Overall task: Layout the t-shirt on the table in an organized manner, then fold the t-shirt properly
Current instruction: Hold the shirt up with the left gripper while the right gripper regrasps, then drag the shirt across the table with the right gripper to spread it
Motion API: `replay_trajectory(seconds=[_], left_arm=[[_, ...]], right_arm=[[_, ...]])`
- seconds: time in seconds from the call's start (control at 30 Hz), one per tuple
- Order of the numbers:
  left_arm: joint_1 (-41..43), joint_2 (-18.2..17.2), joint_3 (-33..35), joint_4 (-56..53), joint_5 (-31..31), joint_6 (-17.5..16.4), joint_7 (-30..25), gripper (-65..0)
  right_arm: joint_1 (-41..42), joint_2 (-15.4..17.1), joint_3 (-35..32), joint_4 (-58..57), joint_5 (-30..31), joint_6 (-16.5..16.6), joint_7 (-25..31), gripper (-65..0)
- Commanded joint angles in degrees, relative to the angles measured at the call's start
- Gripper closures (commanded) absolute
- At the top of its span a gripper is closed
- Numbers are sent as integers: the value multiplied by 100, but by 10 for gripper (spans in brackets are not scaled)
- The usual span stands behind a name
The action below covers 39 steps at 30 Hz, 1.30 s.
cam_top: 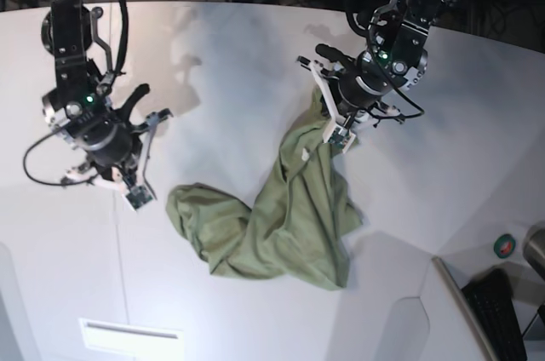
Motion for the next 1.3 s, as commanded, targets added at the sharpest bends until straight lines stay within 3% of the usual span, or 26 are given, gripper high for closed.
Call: replay_trajectory(seconds=[0.0,0.1,0.13,0.17,0.33,0.47,0.63,0.93,1.0,1.07,1.17,1.27], left_arm=[[-46,-15,-13,108,7,30,-101,0],[-37,-33,-57,134,7,30,-101,0],[-2,-24,-171,152,7,30,-92,0],[78,-7,-347,161,7,30,-92,0],[324,11,-1200,345,-19,30,-92,0],[438,11,-1340,451,-11,30,-92,0],[508,11,-1332,469,-11,30,-92,0],[508,11,-1384,469,7,30,-92,0],[508,11,-1384,469,7,30,-92,0],[508,11,-1384,451,7,30,-92,0],[473,11,-1393,442,16,30,-92,0],[429,-33,-1437,469,16,30,-92,0]], right_arm=[[261,79,-90,-161,-62,-59,8,-44],[683,79,-380,-697,-35,-59,44,-338],[797,53,-416,-829,-27,-59,52,-405],[955,27,-416,-961,-27,-59,96,-432],[1913,-360,-389,-2631,-18,-59,738,-419],[2450,-580,-372,-3484,334,-59,931,-419],[2810,-589,-442,-3739,1450,-59,800,-419],[2995,-589,-442,-5119,1512,-94,1257,-417],[2986,-589,-442,-5207,1512,-85,1266,-396],[2959,-589,-442,-5216,1512,-59,1257,-290],[2951,-589,-398,-5145,1512,-50,1222,-2],[2713,-483,-363,-4407,1512,-50,703,0]])
